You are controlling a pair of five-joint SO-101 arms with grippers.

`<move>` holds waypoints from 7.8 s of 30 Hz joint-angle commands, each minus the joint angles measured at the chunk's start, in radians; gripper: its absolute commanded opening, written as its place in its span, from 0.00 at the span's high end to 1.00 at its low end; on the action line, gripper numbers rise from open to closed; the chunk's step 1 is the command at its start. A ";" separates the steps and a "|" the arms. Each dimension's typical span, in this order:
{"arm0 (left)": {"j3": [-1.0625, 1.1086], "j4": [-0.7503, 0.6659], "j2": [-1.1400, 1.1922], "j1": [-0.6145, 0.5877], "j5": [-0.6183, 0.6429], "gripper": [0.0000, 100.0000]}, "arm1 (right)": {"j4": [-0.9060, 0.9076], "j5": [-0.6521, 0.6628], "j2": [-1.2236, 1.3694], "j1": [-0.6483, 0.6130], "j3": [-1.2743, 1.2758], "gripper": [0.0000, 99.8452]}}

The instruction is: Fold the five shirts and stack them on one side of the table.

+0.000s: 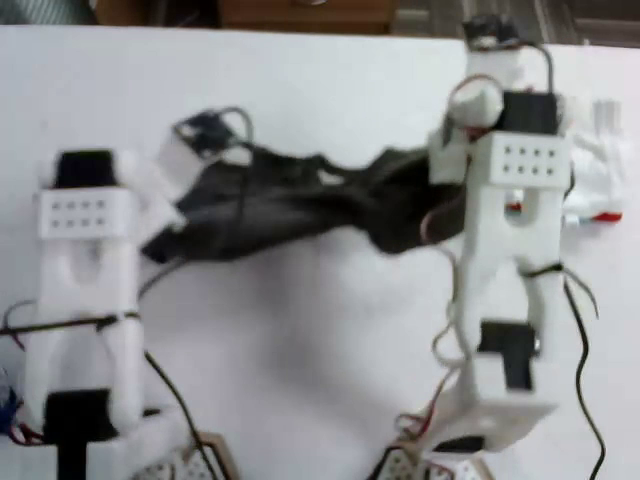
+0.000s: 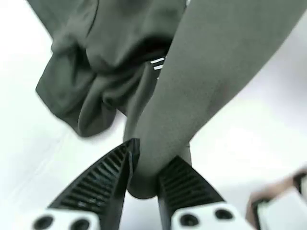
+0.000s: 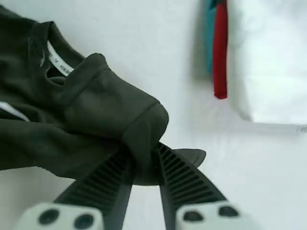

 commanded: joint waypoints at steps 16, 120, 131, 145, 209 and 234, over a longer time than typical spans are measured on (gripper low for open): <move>0.518 -0.479 -0.043 -0.132 0.032 0.97 | -0.607 0.347 -0.278 -0.093 0.977 0.86; 0.338 -0.259 -0.043 -0.133 0.037 0.97 | -0.492 0.341 0.125 -0.140 0.718 0.96; 0.346 -0.259 -0.043 -0.133 0.037 0.97 | -0.634 0.347 0.137 -0.074 0.448 0.98; 0.346 -0.255 -0.043 -0.135 0.038 0.97 | -0.539 0.302 0.311 0.012 0.187 0.73; 0.346 -0.258 -0.043 -0.133 0.038 0.97 | -0.512 0.180 0.193 -0.007 0.781 0.85; 0.257 -0.146 -0.051 -0.107 0.040 0.97 | -0.463 0.258 -0.381 0.053 0.816 0.98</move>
